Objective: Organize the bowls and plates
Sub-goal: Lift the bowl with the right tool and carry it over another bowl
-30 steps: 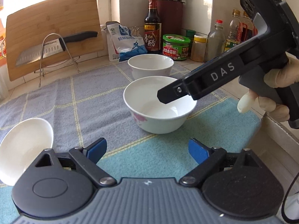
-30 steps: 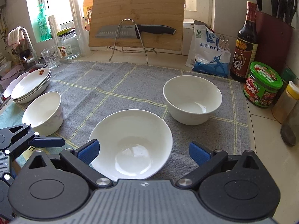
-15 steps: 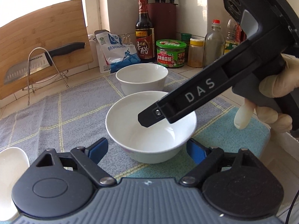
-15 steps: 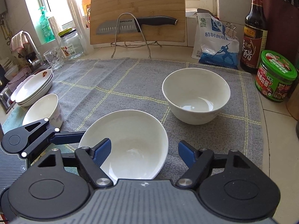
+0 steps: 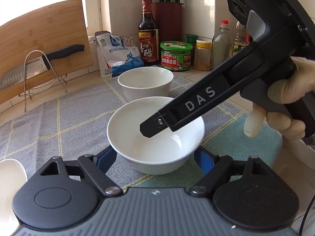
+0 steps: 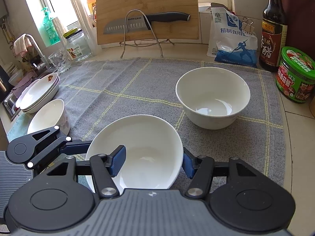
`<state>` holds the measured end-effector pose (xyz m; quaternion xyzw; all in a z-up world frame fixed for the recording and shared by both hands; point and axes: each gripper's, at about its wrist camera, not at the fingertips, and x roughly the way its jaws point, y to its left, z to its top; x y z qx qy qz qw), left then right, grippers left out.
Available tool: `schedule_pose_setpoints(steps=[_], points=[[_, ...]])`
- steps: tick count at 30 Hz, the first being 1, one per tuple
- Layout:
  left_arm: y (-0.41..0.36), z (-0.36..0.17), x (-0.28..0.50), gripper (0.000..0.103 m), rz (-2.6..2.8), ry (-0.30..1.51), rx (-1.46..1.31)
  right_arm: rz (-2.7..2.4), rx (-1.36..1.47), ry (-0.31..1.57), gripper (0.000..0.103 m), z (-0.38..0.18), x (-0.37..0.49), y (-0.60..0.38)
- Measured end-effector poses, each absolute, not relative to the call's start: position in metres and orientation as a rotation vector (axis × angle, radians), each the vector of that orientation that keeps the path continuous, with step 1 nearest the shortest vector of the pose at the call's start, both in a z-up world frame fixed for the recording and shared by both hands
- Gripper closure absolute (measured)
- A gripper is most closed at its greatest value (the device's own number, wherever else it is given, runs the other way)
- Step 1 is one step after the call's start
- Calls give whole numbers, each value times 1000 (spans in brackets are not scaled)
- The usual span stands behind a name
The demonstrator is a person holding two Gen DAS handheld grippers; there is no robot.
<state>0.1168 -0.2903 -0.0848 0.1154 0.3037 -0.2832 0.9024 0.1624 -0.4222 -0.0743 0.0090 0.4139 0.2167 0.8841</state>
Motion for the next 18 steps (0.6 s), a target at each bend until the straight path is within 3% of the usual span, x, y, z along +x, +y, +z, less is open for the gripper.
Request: schedule_pose_setpoints(steps=[18], points=[[-258, -58, 104, 18, -527, 652, 217, 522, 3, 833, 38, -46, 151, -390]])
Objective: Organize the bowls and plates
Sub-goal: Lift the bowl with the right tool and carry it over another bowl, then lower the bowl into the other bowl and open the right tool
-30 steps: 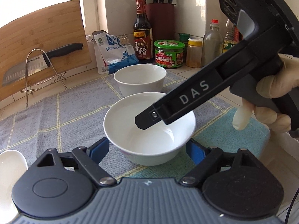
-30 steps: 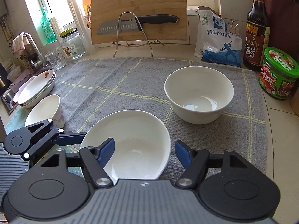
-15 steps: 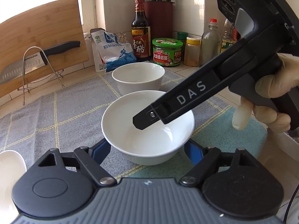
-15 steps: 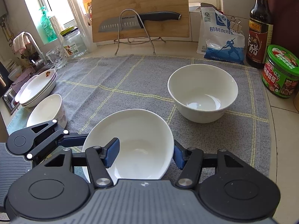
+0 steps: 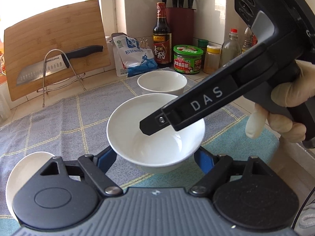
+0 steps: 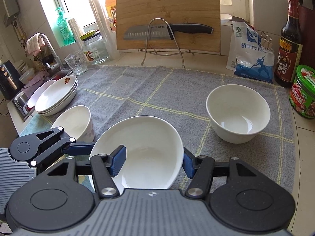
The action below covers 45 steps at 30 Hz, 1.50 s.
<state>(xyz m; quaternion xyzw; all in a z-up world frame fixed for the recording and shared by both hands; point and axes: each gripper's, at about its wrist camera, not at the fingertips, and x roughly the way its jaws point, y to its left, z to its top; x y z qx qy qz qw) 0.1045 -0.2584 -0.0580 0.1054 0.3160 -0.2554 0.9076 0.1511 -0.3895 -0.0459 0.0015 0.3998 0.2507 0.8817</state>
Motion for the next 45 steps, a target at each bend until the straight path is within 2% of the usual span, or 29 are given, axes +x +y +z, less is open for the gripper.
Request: schedule_pose_setpoints(steps=[22, 45], points=[[-158, -26, 94, 18, -410, 642, 187, 650, -29, 769, 38, -9, 153, -287], [-118, -36, 103, 18, -371, 695, 191, 684, -69, 802, 38, -26, 165, -227]])
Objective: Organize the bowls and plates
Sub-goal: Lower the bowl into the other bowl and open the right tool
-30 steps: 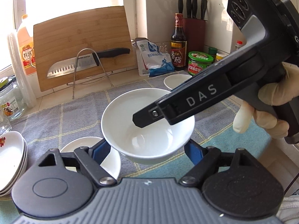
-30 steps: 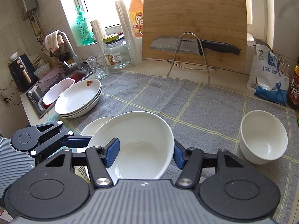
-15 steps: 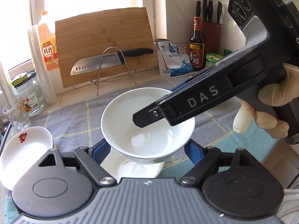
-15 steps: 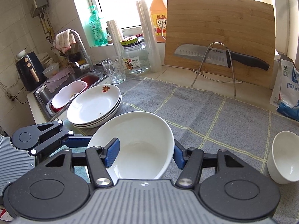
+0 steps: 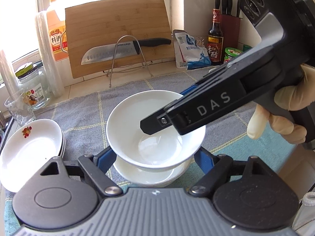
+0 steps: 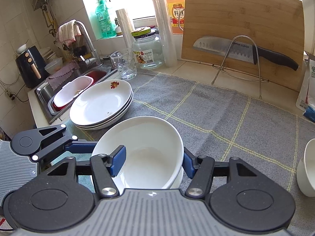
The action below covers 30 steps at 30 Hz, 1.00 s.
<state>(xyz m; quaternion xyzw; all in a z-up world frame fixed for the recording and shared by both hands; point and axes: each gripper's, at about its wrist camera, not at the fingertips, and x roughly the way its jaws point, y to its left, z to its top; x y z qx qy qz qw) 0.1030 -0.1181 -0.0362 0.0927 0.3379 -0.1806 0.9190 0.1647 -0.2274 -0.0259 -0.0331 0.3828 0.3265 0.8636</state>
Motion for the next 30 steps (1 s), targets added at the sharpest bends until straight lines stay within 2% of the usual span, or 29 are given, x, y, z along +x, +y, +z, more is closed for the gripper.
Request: schedule_pose_setpoints(steps=[30], points=[[-114, -48, 116, 17, -398, 748, 205, 666, -66, 845, 35, -43, 173, -220]])
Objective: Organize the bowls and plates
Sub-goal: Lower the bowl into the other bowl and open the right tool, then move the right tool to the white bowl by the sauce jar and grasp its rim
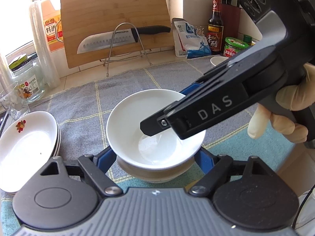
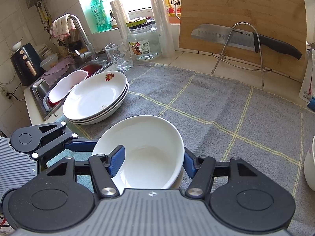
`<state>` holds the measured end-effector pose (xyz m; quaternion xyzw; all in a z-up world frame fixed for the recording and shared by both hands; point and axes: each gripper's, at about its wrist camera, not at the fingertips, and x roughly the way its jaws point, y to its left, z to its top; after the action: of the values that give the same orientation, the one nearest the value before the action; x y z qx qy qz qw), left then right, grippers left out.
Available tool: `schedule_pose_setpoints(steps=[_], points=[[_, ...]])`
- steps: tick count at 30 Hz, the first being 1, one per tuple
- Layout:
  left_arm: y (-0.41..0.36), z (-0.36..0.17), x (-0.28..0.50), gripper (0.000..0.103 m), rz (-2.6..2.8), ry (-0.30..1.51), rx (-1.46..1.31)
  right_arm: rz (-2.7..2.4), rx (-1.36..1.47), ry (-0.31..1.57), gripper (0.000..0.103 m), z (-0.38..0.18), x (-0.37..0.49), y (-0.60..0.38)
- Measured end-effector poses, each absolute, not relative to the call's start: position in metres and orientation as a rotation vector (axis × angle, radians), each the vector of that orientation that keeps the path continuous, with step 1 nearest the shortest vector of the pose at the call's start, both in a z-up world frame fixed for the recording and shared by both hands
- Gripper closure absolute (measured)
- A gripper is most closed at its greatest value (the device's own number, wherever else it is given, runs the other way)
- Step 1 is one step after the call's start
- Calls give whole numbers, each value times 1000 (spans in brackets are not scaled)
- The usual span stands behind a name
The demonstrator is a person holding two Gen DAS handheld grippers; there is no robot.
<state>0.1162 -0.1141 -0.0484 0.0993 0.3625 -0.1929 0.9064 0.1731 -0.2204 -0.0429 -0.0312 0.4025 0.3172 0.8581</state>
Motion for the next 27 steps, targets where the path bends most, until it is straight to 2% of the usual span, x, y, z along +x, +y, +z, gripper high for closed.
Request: schedule_pose_setpoints(steps=[3, 6, 8, 11, 19, 27], points=[[-113, -49, 117, 17, -402, 751, 195, 668, -60, 843, 33, -43, 173, -221], [-112, -49, 118, 15, -403, 753, 192, 675, -58, 840, 26, -43, 173, -220], [-112, -50, 119, 12, -404, 758, 187, 676, -55, 823, 12, -40, 172, -220], [-111, -48, 118, 10, -397, 747, 198, 690, -47, 797, 4, -35, 170, -220], [-107, -43, 113, 9, -407, 746, 175, 647, -98, 786, 0, -37, 169, -223], [-104, -38, 105, 9, -404, 756, 151, 621, -152, 806, 0, -48, 160, -238]])
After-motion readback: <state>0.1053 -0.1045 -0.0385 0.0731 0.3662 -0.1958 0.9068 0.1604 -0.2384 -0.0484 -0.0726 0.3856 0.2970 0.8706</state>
